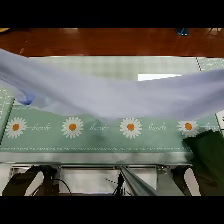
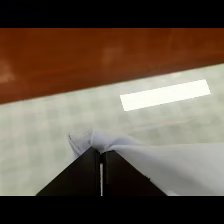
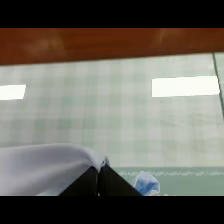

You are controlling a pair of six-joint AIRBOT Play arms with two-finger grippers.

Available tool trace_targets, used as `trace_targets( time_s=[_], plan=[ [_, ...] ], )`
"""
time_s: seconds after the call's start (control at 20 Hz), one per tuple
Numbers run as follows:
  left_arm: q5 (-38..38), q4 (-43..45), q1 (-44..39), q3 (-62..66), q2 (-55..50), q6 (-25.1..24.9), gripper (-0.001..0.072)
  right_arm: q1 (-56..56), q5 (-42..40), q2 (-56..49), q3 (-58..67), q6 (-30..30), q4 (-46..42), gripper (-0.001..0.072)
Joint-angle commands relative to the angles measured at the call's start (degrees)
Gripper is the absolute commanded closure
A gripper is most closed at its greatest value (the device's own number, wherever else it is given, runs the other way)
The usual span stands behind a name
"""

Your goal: Fold the shirts.

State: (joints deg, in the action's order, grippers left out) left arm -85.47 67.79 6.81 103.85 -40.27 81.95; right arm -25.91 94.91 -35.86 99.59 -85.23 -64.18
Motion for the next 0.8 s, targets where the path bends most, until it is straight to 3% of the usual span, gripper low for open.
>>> trace_targets(
  time_s=[0.0,0.15,0.25,0.45,0.6,0.75],
  plan=[
    [-2.3,4.9,0.0,7.2,1.6,2.2,0.0689,0.0,0.8,0.0,7.3,-1.9,-3.8,0.0679],
    [-12.5,8.9,0.0,7.5,2.5,2.4,0.0690,0.1,11.5,-0.4,7.7,-4.7,-5.2,0.0679],
    [-20.0,10.6,0.0,7.5,1.7,2.3,0.0690,0.4,11.5,-0.8,7.6,-4.6,-3.2,0.0679],
    [-20.0,13.3,0.0,0.6,0.6,1.3,0.0690,0.4,11.5,-3.0,1.1,-4.1,-3.8,0.0680],
    [-15.8,12.7,0.0,-10.7,-2.7,0.5,0.0690,0.5,11.3,-5.9,-14.4,-2.2,-3.3,0.0679],
    [0.1,8.3,0.0,-21.3,-8.2,-1.2,0.0689,3.9,5.6,-12.9,-26.6,0.7,-2.4,0.0679]
  ],
)
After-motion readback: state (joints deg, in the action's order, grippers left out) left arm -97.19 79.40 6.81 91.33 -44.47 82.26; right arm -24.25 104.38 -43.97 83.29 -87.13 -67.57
